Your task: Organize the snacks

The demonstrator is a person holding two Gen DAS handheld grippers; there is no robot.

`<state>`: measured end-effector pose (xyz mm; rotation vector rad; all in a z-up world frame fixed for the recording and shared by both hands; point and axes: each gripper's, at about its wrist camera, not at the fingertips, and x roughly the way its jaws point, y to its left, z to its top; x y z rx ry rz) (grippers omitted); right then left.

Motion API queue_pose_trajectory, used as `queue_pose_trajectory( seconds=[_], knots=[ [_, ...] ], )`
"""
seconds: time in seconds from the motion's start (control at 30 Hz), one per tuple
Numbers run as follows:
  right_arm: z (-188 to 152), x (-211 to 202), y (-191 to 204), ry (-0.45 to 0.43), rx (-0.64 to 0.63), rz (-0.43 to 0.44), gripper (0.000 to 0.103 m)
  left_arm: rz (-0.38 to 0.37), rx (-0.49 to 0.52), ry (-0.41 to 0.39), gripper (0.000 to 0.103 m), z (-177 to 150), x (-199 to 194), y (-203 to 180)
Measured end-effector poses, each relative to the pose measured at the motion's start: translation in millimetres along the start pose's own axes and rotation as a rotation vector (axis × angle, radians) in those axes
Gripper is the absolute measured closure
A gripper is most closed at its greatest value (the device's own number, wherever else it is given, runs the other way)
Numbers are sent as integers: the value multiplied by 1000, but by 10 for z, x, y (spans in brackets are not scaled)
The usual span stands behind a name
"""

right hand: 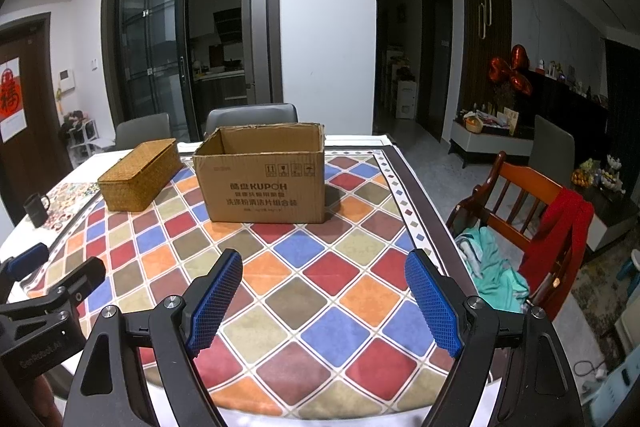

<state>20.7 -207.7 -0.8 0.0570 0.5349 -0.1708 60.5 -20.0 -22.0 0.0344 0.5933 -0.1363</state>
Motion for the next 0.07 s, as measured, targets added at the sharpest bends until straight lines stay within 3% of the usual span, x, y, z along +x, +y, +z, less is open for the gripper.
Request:
queue_pose_trajectory(
  seconds=[0.07],
  knots=[
    [1, 0, 1, 0, 0, 0, 19, 2, 4, -1, 3, 6, 5, 0]
  ],
)
